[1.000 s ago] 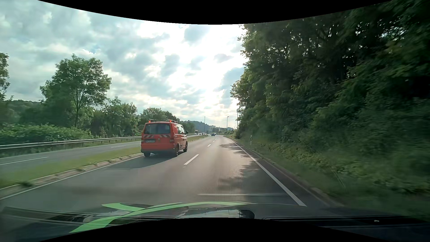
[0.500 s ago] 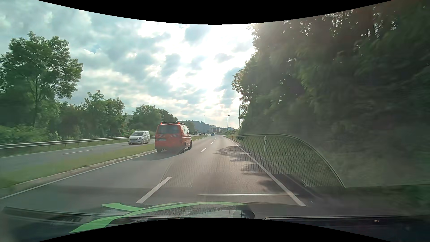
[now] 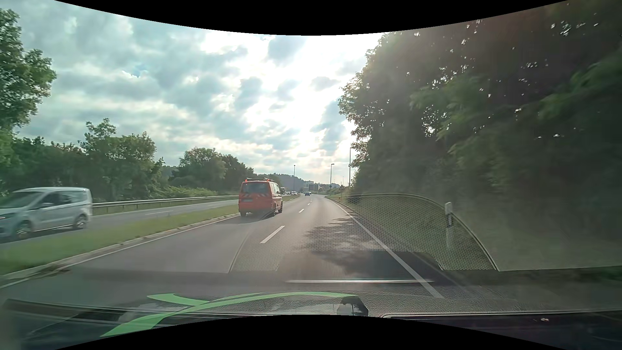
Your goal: Follow the waypoints while adhering to traffic rules and regulations
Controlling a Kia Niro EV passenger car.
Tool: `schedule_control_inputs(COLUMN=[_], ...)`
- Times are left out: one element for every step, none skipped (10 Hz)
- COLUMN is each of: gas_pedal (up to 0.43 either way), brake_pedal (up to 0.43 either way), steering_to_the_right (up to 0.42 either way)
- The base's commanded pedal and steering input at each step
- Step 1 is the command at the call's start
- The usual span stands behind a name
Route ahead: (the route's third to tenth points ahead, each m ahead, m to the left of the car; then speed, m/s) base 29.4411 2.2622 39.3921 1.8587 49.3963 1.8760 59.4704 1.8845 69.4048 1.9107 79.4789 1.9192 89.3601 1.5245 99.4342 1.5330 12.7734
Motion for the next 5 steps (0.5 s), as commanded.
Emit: schedule_control_inputs(gas_pedal=[0.118,0.118,0.13,0.157,0.177], brake_pedal=[0.0,0.0,0.0,0.0,0.0], steering_to_the_right=[-0.004,-0.004,-0.004,-0.004,-0.004])
